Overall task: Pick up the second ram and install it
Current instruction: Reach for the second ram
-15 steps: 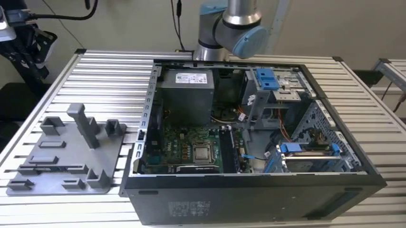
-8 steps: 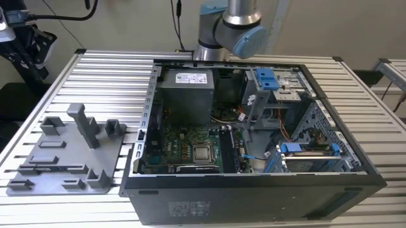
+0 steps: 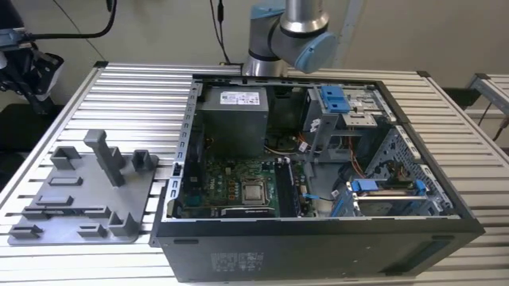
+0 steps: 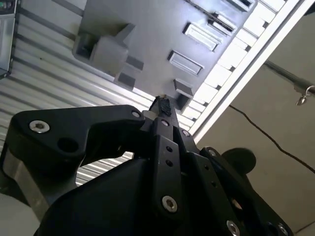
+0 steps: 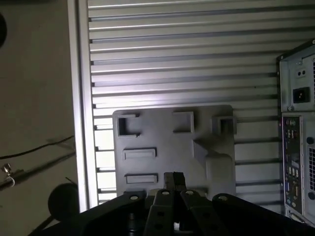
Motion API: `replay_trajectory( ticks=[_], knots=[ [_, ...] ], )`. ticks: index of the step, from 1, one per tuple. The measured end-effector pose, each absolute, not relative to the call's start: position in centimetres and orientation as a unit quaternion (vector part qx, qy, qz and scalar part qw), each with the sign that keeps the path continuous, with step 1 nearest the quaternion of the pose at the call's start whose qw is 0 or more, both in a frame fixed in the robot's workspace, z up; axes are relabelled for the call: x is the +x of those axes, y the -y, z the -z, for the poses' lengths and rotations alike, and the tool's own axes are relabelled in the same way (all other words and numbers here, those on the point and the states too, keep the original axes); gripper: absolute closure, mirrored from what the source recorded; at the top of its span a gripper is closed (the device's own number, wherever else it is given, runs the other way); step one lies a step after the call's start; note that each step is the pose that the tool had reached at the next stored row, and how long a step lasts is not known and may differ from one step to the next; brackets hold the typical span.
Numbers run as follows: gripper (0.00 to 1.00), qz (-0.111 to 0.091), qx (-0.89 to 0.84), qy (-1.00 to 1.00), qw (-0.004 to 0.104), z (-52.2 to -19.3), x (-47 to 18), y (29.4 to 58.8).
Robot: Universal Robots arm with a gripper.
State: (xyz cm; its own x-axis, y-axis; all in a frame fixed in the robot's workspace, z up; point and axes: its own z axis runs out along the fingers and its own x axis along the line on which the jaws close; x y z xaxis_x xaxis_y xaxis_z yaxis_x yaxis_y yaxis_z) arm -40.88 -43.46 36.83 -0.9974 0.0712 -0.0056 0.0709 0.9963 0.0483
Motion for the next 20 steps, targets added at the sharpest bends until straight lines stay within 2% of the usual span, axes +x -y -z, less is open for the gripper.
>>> replay_trajectory(
  ticks=[10, 20],
  knots=[
    [0.89, -0.024, 0.035, -0.999, 0.004, -36.2, -40.6, 47.2],
    [0.89, -0.024, 0.033, -0.999, 0.004, -35.8, -40.1, 48.4]
  ],
)
